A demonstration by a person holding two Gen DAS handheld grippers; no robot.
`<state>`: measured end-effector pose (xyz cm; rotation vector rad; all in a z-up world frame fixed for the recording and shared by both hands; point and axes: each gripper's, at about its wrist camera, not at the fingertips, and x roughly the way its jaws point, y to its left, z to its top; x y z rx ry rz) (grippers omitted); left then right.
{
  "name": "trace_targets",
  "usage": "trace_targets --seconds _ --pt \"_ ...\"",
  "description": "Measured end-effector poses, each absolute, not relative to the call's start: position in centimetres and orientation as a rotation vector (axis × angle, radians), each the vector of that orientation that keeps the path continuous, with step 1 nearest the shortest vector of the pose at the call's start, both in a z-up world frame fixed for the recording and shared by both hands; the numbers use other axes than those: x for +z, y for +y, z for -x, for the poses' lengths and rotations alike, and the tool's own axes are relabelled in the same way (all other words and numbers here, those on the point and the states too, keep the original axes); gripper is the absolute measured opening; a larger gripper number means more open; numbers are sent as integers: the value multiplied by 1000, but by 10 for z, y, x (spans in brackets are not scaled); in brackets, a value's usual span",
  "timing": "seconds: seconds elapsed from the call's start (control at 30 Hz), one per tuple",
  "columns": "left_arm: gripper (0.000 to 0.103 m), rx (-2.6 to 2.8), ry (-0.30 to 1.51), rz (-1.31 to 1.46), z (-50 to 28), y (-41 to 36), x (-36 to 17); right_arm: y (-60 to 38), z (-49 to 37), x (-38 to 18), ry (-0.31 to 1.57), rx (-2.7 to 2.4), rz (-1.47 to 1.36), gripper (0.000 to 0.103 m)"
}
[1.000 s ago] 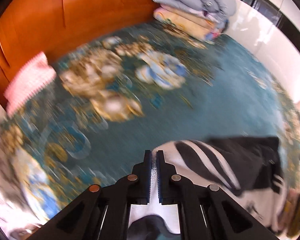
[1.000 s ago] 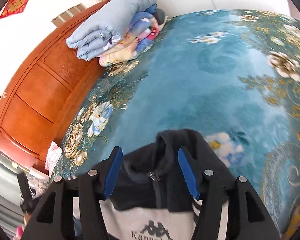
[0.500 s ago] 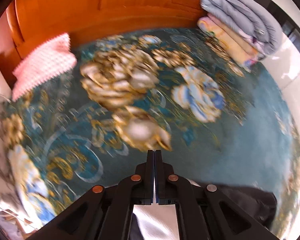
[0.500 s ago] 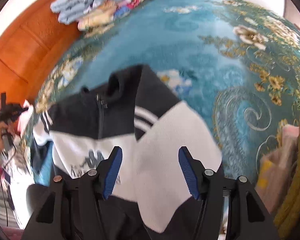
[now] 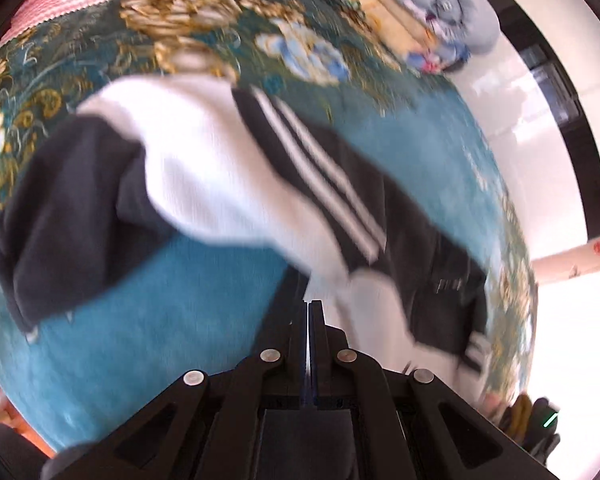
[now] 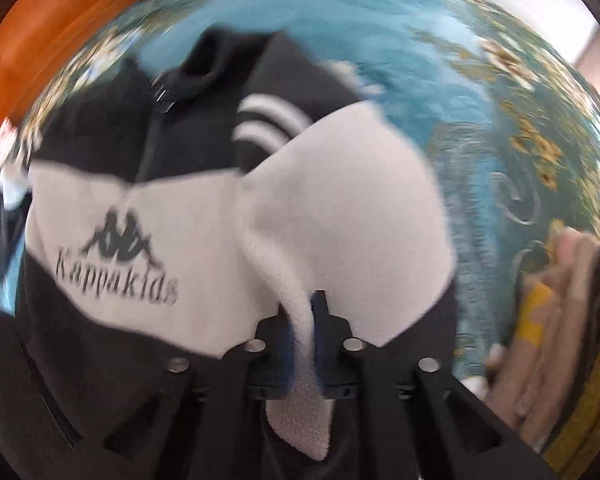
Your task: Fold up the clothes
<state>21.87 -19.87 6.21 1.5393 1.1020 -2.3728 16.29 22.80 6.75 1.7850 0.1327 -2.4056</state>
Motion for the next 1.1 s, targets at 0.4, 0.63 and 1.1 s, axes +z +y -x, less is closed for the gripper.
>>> trace_targets --seconds 0.4,0.63,1.1 --pt "3 -2318 1192 -1428 -230 -205 54 324 -28 156 334 -2892 -1729 6" --pt "15 -2282 1220 -1438 -231 -210 43 313 -23 123 238 -2813 -1799 17" --pt "40 -2367 1267 -1412 -226 -210 43 127 -28 116 -388 -2055 -1477 48"
